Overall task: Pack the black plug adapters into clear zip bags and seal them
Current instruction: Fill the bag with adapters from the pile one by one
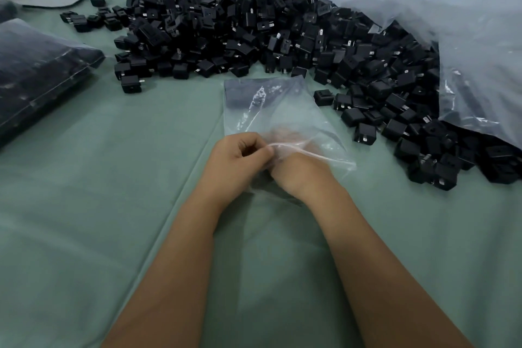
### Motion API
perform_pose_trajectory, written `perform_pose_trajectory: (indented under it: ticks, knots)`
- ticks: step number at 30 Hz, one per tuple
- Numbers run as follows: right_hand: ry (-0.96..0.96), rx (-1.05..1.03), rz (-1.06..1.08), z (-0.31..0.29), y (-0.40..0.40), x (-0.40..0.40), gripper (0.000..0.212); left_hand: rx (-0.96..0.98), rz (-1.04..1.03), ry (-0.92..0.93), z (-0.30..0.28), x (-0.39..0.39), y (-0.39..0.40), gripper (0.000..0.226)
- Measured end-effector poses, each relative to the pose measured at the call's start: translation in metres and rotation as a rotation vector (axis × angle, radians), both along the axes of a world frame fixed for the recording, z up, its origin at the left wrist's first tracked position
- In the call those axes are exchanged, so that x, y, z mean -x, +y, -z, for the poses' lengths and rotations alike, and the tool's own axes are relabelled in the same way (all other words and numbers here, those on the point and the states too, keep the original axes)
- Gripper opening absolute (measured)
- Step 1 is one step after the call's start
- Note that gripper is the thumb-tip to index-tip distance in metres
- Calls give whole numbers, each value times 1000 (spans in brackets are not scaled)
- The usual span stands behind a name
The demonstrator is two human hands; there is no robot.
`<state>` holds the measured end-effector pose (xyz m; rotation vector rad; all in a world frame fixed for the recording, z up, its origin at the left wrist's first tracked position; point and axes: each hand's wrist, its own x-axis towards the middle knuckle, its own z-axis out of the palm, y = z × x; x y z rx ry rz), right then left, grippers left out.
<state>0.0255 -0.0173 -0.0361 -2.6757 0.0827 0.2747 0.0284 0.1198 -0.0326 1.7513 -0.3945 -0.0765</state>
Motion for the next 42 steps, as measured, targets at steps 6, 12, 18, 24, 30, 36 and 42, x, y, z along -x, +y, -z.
perform_pose_trajectory:
  ticks: [6,12,18,24,30,36,42]
  knots:
    - [-656,204,-95,-7,-1,50,22,-118,-50,-11,9,-5,0,19]
    - [-1342,-172,248,-16,-32,57,21,-161,-61,-9,12,-2,-1,21]
    - [-666,-409,666,5,-88,44,51,-202,-49,-11,12,0,0,22]
    - [-670,-346,717,9,-86,43,27,-222,-50,-19,10,2,-1,22]
    - [-553,-264,490,8,-89,39,49,-228,-45,-15,11,1,-1,23]
    - [-614,-224,545,14,-92,37,35,-256,-51,-22,11,1,-1,23]
    - [-656,-292,540,14,-89,37,17,-258,-51,-31,11,2,-1,24]
